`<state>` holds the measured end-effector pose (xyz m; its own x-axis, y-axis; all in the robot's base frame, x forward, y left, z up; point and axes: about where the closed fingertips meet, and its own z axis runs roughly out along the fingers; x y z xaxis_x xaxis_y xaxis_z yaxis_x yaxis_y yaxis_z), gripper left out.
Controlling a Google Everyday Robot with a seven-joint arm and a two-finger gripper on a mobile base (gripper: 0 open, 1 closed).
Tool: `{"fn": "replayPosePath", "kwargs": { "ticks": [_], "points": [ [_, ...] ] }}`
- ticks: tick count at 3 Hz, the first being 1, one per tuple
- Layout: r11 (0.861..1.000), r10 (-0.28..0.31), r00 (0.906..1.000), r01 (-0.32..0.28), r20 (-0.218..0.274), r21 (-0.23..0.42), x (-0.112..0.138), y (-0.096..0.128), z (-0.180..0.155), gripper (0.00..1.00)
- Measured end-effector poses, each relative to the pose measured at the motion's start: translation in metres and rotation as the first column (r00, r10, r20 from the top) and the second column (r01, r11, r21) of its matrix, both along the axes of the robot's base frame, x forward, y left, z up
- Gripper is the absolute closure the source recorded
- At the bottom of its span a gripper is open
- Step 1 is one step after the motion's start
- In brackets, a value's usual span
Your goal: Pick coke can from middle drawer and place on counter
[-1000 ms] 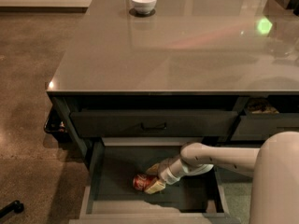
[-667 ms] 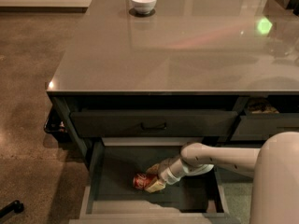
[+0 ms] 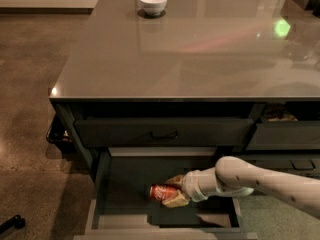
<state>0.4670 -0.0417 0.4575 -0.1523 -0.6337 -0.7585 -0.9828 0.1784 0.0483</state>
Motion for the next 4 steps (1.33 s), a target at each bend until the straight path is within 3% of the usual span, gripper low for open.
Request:
{"fn": "replayPosePath", "kwargs": {
  "ticks": [1,2,3,4],
  "points": [
    [0.999,-0.042,0.9933,0.040,0.107,0.024,-0.031,-0.015,0.065,1.00],
    [0.994,-0.105,0.9869,0.102,0.123,0.027,-0.037,-0.041,0.074,1.00],
    [0.994,-0.105,0.9869,0.103,0.122,0.027,-0.037,-0.041,0.074,1.00],
    [0.996,-0.084,0.9800,0.085,0.180,0.002,-0.020,-0.033,0.114,1.00]
  ]
}}
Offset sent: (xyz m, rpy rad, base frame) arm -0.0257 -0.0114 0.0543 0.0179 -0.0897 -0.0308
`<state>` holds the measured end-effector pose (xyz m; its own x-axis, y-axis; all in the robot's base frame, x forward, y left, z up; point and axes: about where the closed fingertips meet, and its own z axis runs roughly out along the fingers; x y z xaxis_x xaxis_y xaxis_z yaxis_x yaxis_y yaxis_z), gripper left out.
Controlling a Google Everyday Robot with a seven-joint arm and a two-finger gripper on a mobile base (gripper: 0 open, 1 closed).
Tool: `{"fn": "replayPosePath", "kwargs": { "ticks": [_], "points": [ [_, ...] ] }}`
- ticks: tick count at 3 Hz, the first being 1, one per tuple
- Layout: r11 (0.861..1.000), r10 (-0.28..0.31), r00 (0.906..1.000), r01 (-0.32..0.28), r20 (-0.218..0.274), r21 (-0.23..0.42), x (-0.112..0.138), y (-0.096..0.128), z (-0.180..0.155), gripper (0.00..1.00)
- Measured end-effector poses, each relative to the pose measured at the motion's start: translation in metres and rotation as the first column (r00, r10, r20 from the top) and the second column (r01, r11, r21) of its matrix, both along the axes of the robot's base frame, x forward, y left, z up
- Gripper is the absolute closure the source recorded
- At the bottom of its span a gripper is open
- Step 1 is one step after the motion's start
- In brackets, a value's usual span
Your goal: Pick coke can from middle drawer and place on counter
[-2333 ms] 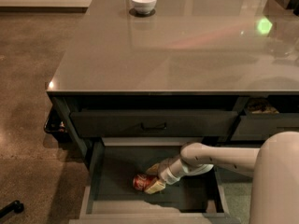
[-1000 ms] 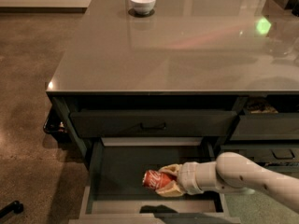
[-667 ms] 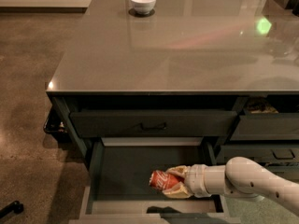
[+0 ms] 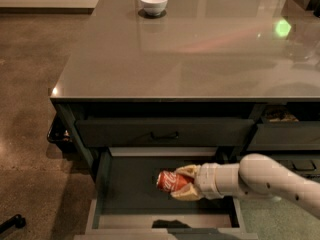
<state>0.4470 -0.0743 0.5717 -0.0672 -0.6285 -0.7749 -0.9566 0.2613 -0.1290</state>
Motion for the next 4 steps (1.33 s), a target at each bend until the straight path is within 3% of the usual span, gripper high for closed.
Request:
{"fn": "replayPosePath", "kwargs": {
  "ticks": [1,2,3,4],
  "points": [
    [0.995,-0.008,0.9870,0.024,0.161,-0.099,0.082,-0.013,0.013,1.00],
    [0.979,-0.003,0.9595,0.061,0.282,-0.196,0.144,-0.037,-0.019,1.00],
    [0.979,-0.003,0.9596,0.061,0.281,-0.196,0.144,-0.037,-0.019,1.00],
    [0.974,-0.022,0.9679,0.077,0.250,-0.213,0.114,-0.049,0.001,1.00]
  ]
}}
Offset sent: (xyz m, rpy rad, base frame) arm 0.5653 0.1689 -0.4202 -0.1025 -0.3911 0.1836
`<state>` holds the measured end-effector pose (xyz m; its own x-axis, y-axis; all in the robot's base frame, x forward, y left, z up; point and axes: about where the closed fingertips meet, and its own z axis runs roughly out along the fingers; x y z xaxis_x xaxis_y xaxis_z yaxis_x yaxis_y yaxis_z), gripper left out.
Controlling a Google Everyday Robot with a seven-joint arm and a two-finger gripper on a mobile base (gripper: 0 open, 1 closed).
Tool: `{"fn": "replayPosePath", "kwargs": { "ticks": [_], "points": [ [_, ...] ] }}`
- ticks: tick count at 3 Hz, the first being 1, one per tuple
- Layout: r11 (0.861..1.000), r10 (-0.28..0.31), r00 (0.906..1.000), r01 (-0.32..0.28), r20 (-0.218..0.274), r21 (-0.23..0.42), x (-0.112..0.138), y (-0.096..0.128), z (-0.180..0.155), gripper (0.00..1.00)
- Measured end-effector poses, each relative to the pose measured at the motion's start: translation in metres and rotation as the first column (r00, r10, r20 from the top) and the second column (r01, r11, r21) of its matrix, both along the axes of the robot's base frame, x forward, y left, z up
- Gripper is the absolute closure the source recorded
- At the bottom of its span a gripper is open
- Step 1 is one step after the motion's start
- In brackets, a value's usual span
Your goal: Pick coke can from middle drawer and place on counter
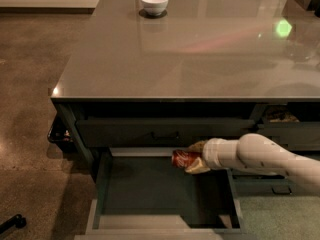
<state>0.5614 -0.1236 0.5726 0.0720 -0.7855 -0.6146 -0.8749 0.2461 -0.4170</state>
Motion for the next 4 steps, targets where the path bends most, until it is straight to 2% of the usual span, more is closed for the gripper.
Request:
{"fn": "replayPosePath", "kwargs": {
  "ticks": [1,2,3,4],
  "points": [
    [0.996,-0.081,0.9966,0.081,-0.013,-0.038,-0.058,-0.029,0.039,1.00],
    [0.996,-0.081,0.9966,0.080,-0.013,-0.038,-0.057,-0.028,0.039,1.00],
    [0.996,-0.070,0.9964,0.073,0.047,-0.056,-0.038,-0.025,0.069,1.00],
    [0.996,-0.049,0.9898,0.058,0.134,-0.066,-0.008,-0.020,0.154,1.00]
  ]
}}
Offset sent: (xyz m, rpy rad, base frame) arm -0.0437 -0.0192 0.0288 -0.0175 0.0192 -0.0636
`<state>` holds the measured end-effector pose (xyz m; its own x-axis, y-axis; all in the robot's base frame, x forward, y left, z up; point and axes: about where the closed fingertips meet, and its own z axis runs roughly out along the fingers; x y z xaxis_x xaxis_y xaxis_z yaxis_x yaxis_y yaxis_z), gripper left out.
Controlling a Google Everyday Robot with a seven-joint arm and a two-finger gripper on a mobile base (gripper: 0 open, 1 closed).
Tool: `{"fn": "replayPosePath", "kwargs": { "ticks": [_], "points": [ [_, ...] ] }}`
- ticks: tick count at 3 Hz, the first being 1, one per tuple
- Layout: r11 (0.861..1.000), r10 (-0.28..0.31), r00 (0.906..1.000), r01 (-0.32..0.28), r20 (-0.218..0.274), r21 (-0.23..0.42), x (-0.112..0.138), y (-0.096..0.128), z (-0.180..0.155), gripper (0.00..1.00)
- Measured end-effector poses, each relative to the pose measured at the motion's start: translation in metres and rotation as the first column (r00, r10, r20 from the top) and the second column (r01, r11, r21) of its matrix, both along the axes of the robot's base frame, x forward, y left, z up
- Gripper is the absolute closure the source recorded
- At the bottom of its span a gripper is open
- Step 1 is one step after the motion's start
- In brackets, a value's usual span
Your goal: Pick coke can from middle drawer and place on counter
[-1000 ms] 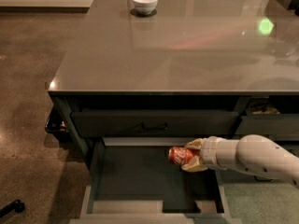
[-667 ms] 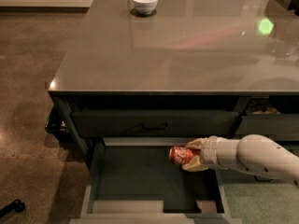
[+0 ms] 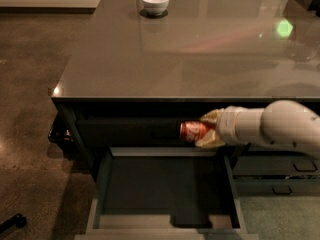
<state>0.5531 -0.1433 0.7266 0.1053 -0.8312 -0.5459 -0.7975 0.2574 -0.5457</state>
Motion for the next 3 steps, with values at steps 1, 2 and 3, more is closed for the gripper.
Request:
{"fn": "replayPosePath", "kwargs": {
  "ticks": [1,2,3],
  "points": [
    [0.999,0.039,0.9959,-0.037,0.082,-0.021,-0.009,0.007,0.091,1.00],
    [0.999,0.039,0.9959,-0.037,0.082,-0.021,-0.009,0.007,0.091,1.00],
    [0.998,0.052,0.9912,-0.048,0.122,-0.037,0.000,0.006,0.120,1.00]
  ]
}}
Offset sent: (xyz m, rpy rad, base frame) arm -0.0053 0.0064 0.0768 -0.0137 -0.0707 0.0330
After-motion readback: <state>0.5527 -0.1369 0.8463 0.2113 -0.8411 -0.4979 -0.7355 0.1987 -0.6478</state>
